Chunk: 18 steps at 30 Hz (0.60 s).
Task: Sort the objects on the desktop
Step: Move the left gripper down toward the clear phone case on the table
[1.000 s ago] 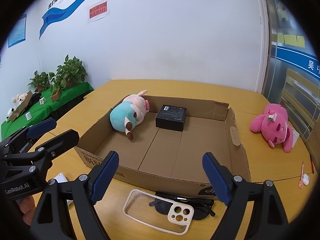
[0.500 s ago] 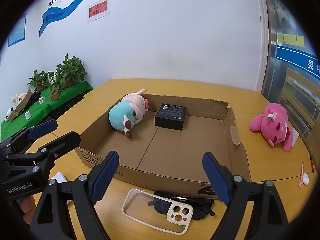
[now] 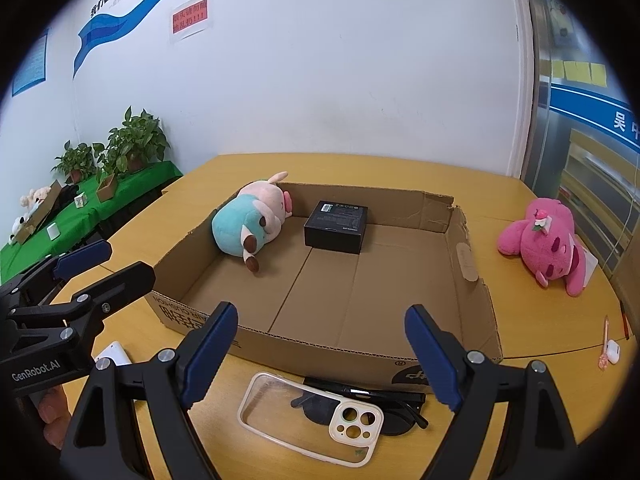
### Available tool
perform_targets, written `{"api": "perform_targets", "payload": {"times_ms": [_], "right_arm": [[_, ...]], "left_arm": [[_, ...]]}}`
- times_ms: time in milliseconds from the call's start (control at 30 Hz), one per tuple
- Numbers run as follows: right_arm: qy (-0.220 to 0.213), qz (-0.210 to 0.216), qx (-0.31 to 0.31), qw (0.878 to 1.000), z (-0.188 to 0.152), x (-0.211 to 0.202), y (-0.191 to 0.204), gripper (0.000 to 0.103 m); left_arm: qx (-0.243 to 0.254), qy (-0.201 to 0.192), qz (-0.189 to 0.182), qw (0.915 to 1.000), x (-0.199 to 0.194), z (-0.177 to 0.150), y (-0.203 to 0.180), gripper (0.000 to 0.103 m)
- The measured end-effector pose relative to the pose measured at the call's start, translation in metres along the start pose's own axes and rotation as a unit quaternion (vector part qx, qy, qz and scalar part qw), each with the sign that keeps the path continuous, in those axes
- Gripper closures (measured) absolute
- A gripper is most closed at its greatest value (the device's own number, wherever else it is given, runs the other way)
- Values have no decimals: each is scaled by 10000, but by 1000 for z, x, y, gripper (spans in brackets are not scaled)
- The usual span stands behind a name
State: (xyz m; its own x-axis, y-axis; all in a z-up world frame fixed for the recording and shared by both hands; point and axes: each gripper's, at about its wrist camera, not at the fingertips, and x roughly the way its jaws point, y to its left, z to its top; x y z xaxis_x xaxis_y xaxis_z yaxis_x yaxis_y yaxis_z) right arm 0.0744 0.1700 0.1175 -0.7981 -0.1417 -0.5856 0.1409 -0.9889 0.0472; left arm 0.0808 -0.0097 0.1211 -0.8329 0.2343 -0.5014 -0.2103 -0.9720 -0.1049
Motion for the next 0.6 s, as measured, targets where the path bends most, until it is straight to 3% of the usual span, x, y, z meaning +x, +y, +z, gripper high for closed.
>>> {"api": "perform_targets", "payload": {"times_ms": [233, 367, 600], "right_arm": [[240, 109, 46, 9996, -18, 6, -13, 17], [774, 160, 148, 9968, -52, 20, -31, 17], [1496, 251, 850, 9848, -107, 38, -70, 17]], "left_arm": [[7, 312, -114, 9994, 11, -12, 0, 15], [-85, 643, -248, 9976, 23, -26, 3, 15], [67, 1213, -479, 9914, 48, -58, -6, 15]]}}
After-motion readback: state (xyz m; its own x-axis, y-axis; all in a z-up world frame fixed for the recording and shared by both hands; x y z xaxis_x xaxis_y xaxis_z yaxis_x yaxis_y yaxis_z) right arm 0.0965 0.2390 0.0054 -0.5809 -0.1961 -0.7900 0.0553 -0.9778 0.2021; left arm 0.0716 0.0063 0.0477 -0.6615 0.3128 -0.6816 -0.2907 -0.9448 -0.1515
